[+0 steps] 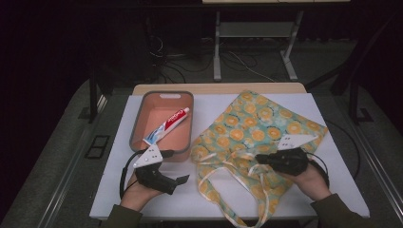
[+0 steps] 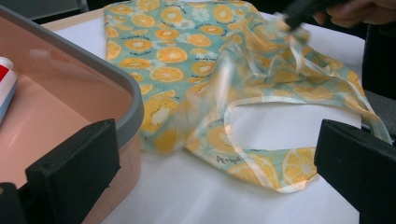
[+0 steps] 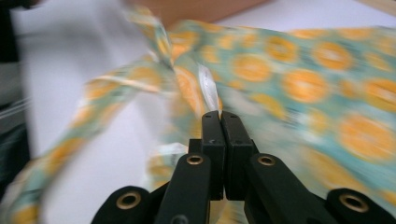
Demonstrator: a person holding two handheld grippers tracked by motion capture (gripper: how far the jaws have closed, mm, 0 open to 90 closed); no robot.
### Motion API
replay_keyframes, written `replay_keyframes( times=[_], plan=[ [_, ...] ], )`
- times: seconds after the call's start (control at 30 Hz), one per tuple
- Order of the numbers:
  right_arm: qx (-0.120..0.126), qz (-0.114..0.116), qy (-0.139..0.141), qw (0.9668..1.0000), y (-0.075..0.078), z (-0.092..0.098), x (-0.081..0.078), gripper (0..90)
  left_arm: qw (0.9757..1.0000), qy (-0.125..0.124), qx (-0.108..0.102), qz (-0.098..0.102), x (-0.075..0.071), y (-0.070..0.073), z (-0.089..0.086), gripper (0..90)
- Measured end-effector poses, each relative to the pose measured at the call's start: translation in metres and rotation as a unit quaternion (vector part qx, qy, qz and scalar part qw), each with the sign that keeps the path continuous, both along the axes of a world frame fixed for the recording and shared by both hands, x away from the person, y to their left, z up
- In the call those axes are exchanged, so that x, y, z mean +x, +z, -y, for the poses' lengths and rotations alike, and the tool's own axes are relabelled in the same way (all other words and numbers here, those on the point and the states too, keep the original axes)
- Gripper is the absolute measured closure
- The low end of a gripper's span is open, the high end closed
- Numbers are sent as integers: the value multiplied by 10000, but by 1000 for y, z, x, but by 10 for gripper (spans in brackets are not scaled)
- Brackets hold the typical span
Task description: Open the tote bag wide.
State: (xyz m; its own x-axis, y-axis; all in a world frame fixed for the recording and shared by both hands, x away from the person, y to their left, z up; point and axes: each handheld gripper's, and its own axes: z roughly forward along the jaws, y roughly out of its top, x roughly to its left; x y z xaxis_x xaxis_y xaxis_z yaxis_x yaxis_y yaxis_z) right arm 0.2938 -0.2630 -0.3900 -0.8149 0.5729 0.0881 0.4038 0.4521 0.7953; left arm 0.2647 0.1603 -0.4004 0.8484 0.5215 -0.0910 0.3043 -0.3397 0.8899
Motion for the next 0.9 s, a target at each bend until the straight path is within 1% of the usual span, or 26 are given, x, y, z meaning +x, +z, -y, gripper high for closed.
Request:
replay_keyframes(
  times=[0.03,0.07,0.17,0.2,0.27,0.3,0.33,0.37,0.4,0.43,0.47,0.5,0.57,0.63,0.67,0.7,0.73,0.77,0.8,0.83,0.87,0.9],
  plan=[
    [0,0,0,10000,0,0,0,889,10000,-1,3,-1,0,0,0,0],
    [-27,-21,-287,9996,-2,12,9,889,10000,-3,4,-5,0,0,0,0],
    [-120,-91,-679,9976,-9,27,20,889,10000,-2,1,-9,0,0,0,0],
    [-120,-91,-679,9976,-9,27,20,889,10000,1,-5,-7,0,0,0,0],
    [-261,-175,-904,9954,-14,34,26,889,10000,-3,-3,-5,0,0,0,0],
    [-429,-266,-1117,9925,-21,39,32,889,10000,1,-1,-4,0,0,0,0],
    [-429,-266,-1117,9925,-21,39,32,889,10000,-2,-1,-6,0,0,0,0],
    [-538,-365,-1282,9896,-28,44,38,889,10000,-3,7,-5,0,0,0,0],
    [-538,-365,-1282,9896,-28,44,38,889,10000,-2,6,-6,0,0,0,0],
    [-676,-495,-1366,9871,-36,47,42,888,10000,-3,-1,-8,0,0,0,0],
    [-676,-495,-1366,9871,-36,47,42,888,10000,-4,6,-6,0,0,0,0],
    [-886,-588,-1403,9844,-43,47,44,884,10000,-4,7,-6,0,0,0,0],
    [-934,-626,-1379,9840,-46,46,45,880,10000,-10,16,-7,0,0,0,0],
    [-1116,-699,-1387,9815,-50,43,46,849,10000,-9,13,-7,0,0,0,0],
    [-1177,-699,-1379,9809,-52,41,46,782,10000,-8,9,-7,0,0,0,0],
    [-1177,-699,-1379,9809,-52,41,46,782,10000,-9,7,-10,0,0,0,0],
    [-1152,-678,-1427,9807,-51,42,45,722,10000,-9,2,-5,0,0,0,0],
    [-1046,-648,-1477,9813,-48,43,45,670,10000,-9,9,-6,0,0,0,0],
    [-899,-617,-1500,9827,-44,44,44,609,10000,-10,7,-7,0,0,0,0],
    [-781,-551,-1527,9836,-39,46,43,546,10000,-10,10,-9,0,0,0,0],
    [-666,-477,-1540,9847,-33,46,41,500,10000,-11,10,-9,0,0,0,0],
    [-551,-424,-1494,9863,-26,47,39,481,10000,-9,8,-8,0,0,0,0]
  ],
)
